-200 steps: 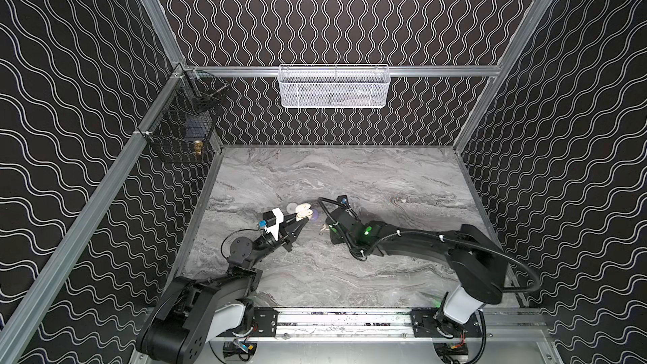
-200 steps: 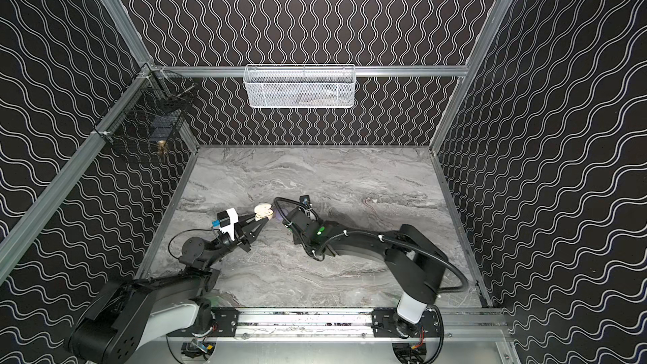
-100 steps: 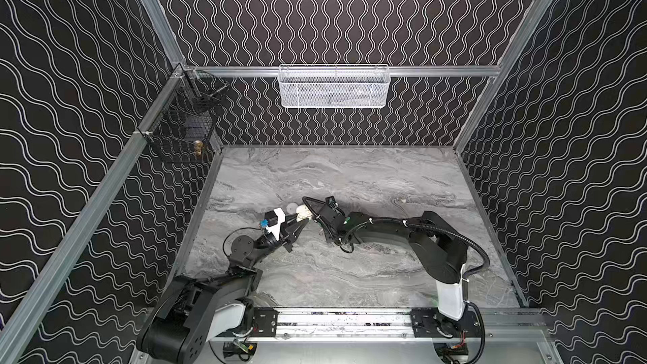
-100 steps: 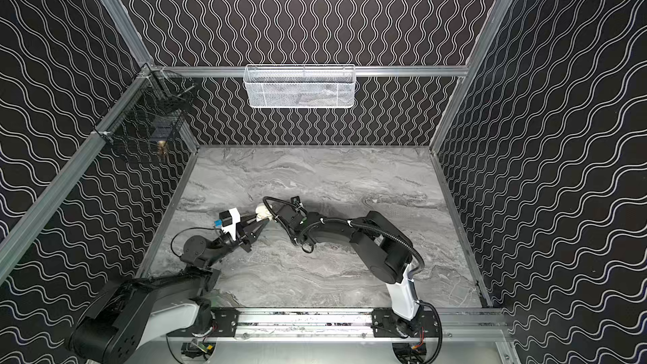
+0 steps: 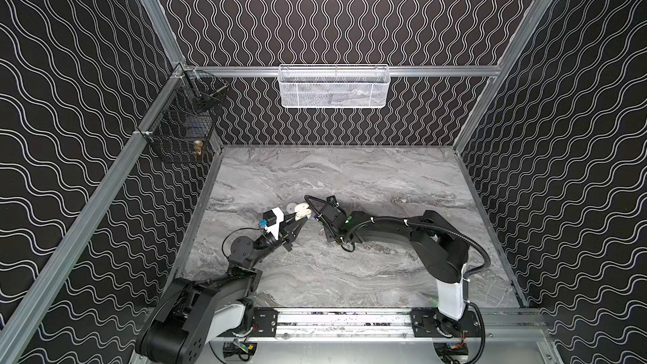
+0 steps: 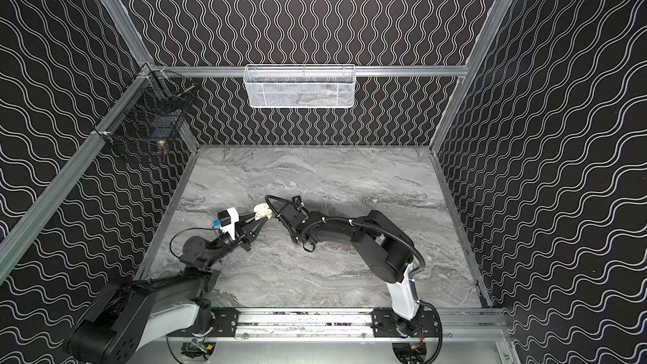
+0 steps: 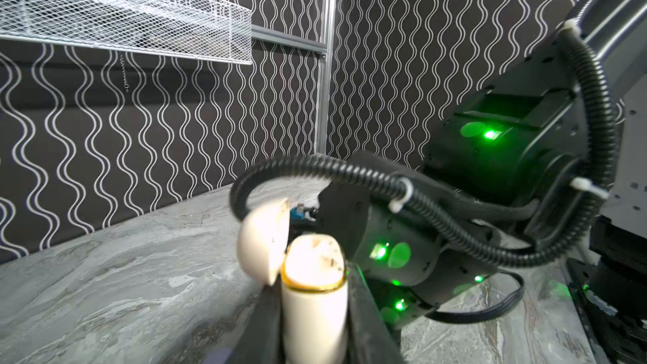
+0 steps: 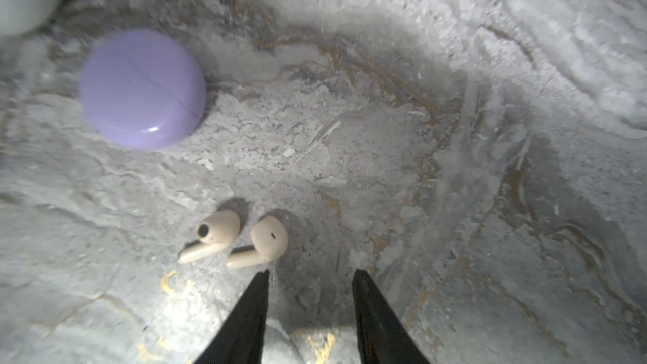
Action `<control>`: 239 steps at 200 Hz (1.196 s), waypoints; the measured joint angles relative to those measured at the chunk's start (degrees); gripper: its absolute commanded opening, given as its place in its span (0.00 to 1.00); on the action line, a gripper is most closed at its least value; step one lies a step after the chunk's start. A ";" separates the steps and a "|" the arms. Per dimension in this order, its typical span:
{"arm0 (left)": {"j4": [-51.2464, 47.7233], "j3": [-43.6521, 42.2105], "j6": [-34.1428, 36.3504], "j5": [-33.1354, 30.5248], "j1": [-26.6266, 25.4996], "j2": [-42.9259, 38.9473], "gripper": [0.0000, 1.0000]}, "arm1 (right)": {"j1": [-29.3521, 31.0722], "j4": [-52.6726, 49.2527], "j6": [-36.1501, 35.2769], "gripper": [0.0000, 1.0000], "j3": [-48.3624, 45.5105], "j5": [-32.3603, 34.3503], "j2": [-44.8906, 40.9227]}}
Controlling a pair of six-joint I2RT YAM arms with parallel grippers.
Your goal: Insert the wireless bluetooth earbuds into the charging case
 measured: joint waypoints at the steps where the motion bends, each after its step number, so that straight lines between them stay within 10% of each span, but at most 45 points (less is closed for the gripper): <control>1: -0.17 0.00 0.00 -0.13 0.00 -0.07 0.00 | 0.00 0.15 0.02 0.46 -0.15 0.00 -0.20; 239: -12.26 -0.44 2.73 -7.91 0.04 -8.44 0.00 | -0.07 1.36 0.92 0.43 0.74 2.14 2.86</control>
